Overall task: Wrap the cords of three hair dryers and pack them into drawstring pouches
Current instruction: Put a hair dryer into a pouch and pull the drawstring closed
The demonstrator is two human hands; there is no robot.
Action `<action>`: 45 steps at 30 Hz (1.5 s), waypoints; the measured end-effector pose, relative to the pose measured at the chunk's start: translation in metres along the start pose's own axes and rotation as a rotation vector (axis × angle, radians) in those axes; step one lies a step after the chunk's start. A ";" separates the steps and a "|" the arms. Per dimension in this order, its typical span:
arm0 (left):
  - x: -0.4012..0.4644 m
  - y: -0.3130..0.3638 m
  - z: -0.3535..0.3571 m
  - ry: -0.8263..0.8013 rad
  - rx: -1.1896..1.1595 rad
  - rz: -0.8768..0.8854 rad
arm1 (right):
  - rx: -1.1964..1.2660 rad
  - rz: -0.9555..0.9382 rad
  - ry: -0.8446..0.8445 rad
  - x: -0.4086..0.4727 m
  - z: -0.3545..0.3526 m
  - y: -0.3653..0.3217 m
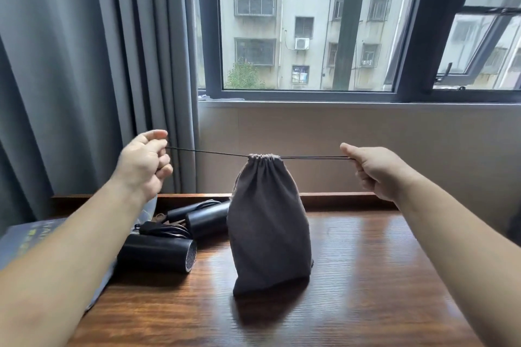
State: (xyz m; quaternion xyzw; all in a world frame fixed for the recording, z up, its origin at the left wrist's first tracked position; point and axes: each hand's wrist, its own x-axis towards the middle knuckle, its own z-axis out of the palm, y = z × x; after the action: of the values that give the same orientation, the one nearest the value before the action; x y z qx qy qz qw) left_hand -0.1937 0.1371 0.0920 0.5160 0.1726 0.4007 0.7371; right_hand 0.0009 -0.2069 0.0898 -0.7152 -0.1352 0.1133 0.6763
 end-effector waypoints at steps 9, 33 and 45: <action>-0.030 -0.026 0.022 -0.234 -0.159 -0.076 | 0.902 -0.007 -0.221 -0.019 0.037 0.017; -0.044 -0.092 0.019 -0.475 1.243 0.519 | -0.540 -0.310 -0.434 -0.022 0.081 0.046; -0.056 -0.133 0.043 -0.675 1.142 0.012 | -0.645 -0.454 -0.201 0.003 0.105 0.065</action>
State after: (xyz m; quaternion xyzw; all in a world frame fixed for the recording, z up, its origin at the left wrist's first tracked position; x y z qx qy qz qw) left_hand -0.1447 0.0478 -0.0189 0.9237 0.1146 0.0665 0.3594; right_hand -0.0306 -0.1105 0.0186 -0.8279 -0.3837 -0.0180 0.4086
